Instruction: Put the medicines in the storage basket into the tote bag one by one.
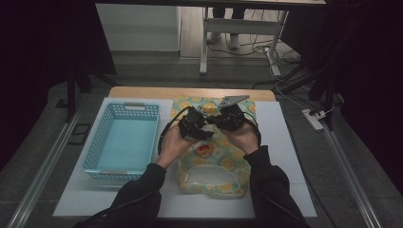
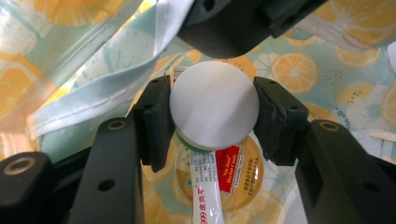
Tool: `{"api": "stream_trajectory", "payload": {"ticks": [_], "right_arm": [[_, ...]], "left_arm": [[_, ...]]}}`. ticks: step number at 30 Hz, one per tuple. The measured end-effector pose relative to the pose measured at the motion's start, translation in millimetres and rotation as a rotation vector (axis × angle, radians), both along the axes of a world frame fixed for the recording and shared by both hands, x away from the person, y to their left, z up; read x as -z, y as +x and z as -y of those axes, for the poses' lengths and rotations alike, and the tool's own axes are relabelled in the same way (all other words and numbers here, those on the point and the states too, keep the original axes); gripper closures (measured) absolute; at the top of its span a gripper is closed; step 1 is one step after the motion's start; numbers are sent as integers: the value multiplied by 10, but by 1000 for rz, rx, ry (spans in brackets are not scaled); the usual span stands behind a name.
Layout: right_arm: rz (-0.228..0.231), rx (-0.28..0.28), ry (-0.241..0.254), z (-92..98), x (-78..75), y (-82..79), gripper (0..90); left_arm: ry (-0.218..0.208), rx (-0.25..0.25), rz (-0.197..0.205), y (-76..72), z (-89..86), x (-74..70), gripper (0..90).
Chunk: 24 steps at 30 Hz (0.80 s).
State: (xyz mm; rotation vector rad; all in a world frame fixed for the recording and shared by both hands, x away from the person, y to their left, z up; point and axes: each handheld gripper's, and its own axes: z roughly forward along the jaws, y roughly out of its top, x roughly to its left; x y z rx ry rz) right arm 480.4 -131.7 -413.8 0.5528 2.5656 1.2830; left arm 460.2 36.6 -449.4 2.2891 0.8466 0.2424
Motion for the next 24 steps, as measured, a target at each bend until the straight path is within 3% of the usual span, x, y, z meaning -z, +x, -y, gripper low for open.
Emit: {"api": "stream_trajectory", "payload": {"ticks": [10,13,15,19,24], "right_arm": [[-1,-1,-6,-12,9,-3,900],[-1,0,-5,-15,14,-2,900],[0,1,-4,-15,13,-4,900],[1,-1,-6,-17,13,-5,900],[3,-4,-10,-28,20,-7,900]], "left_arm": [[41,-55,28,80,-20,36,502],[28,-77,31,98,-26,44,502],[54,-89,45,100,-24,44,502],[48,-102,40,108,-44,55,502],[72,-108,30,130,-59,98,495]]}}
